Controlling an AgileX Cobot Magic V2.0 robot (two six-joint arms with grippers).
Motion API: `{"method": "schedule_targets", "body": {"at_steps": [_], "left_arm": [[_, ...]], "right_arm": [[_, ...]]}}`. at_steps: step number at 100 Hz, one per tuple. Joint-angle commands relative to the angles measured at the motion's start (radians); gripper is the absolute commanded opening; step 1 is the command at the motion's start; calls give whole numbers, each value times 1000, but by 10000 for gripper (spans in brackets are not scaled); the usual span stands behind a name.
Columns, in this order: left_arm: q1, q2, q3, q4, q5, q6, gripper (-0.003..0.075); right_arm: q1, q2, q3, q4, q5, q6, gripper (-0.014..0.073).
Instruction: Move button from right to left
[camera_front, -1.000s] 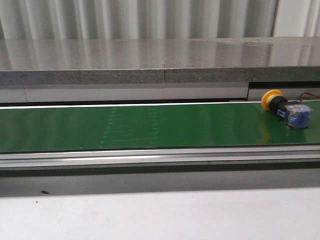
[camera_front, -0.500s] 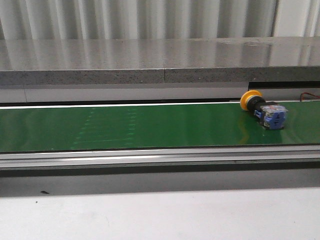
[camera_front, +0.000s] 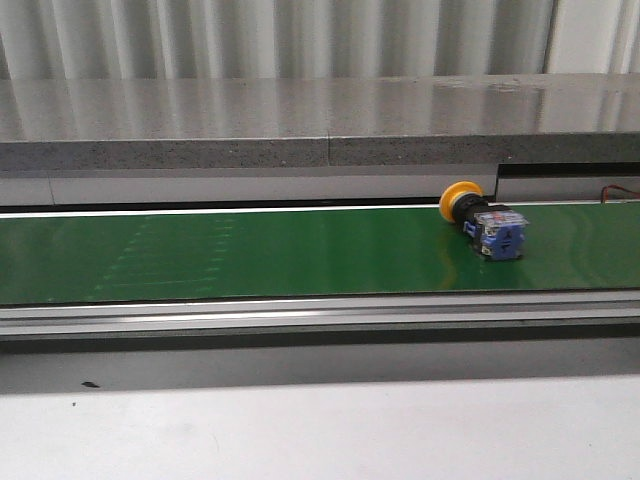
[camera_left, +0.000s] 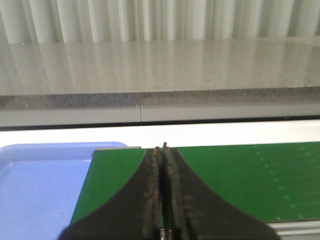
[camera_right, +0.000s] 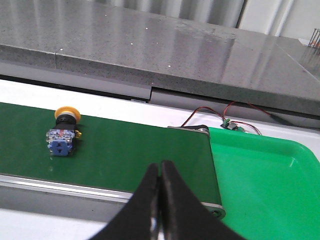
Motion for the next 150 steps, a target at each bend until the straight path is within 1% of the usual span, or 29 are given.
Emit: {"method": "schedule_targets", "body": {"at_steps": [1,13,23,27,30,31,32,34,37,38,39,40,41,42,43,44,46,47,51,55,59,71,82,95,107,114,122,135,150], "left_arm": [[-2,106,-102,0,36,-11,-20],[-2,239,-205,0,180,-3,-20],[-2,343,-281,5,259,8,-17],[-2,387,-305,0,282,34,6],[-2,414,-326,0,294,46,39],[-2,428,-333,0,301,46,73],[-2,434,-337,0,304,46,73],[-2,460,-349,0,319,46,131],[-2,478,-364,-6,332,46,182],[-2,491,-368,-9,342,46,220],[-2,497,-376,-13,348,46,240],[-2,509,-380,-13,353,46,281],[-2,515,-383,-19,366,46,302],[-2,521,-390,-22,371,46,346],[-2,533,-394,-24,382,46,368],[-2,544,-400,-30,394,46,410],[-2,555,-409,-30,404,46,452],[-2,566,-414,-30,411,46,491],[-2,595,-423,-25,421,46,592],[-2,620,-427,-20,421,46,659],[-2,637,-427,-11,411,46,689],[-2,691,-427,-17,364,46,688],[-2,733,-439,-135,342,46,688],[-2,821,-501,-316,388,46,688],[-18,922,-580,-407,449,46,688],[-56,982,-631,-419,472,46,687],[-133,1052,-692,-422,476,36,679],[-237,1165,-786,-415,483,-26,679],[-342,1313,-912,-359,553,-125,679]], "right_arm": [[-1,9,-23,1,-88,-8,-67],[-1,9,-23,1,-88,-8,-67],[-1,9,-23,1,-88,-8,-67],[-1,9,-23,1,-88,-8,-67],[-1,9,-23,1,-88,-8,-67],[-1,9,-23,1,-88,-8,-67],[-1,9,-23,1,-88,-8,-67],[-1,9,-23,1,-88,-8,-67],[-1,9,-23,1,-88,-8,-67],[-1,9,-23,1,-88,-8,-67],[-1,9,-23,1,-88,-8,-67],[-1,9,-23,1,-88,-8,-67],[-1,9,-23,1,-88,-8,-67],[-1,9,-23,1,-88,-8,-67],[-1,9,-23,1,-88,-8,-67],[-1,9,-23,1,-88,-8,-67],[-1,9,-23,1,-88,-8,-67],[-1,9,-23,1,-88,-8,-67],[-1,9,-23,1,-88,-8,-67],[-1,9,-23,1,-88,-8,-67],[-1,9,-23,1,-88,-8,-67],[-1,9,-23,1,-88,-8,-67],[-1,9,-23,1,-88,-8,-67],[-1,9,-23,1,-88,-8,-67],[-1,9,-23,1,-88,-8,-67],[-1,9,-23,1,-88,-8,-67],[-1,9,-23,1,-88,-8,-67],[-1,9,-23,1,-88,-8,-67],[-1,9,-23,1,-88,-8,-67]]}}
